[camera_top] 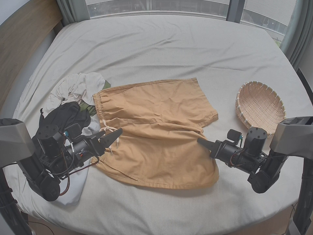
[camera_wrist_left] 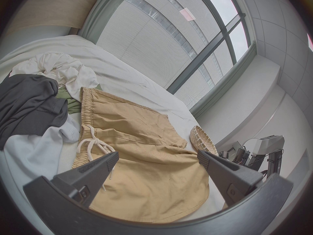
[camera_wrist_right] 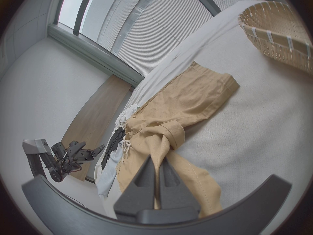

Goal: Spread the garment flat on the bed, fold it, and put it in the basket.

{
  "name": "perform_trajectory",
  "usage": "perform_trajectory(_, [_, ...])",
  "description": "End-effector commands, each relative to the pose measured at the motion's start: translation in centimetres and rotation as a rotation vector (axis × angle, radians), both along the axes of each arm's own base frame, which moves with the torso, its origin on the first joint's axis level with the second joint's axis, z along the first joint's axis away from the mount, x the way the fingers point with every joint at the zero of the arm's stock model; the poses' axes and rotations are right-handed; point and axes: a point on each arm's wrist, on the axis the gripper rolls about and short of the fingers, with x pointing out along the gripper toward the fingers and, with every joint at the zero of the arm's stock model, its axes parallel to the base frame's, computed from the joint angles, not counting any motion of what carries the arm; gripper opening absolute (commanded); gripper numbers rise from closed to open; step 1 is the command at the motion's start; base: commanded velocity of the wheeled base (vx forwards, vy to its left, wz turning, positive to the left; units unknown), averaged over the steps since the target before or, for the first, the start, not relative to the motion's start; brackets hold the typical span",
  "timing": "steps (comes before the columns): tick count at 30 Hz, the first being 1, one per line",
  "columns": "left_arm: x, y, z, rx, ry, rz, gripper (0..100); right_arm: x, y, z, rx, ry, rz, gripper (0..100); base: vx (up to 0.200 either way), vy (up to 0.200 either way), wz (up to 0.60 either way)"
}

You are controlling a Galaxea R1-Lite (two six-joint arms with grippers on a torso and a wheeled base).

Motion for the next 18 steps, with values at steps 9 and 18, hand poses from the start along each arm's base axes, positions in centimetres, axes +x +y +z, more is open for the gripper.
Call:
perform_trajectory(9, [-0.2,-0.1,-0.6,0.006,0.023,-0.005,100,-0.5,5.9,-3.7,-0.067,-0.008,0.166,0,0.0,0.0,0.0])
perform_trajectory(18, [-0.3,-0.2,-0.8,0.01,0.035,-0.008,100,-1.0,6.9,-6.1,-0.104,0.035,0.201,0,0.0,0.0,0.0])
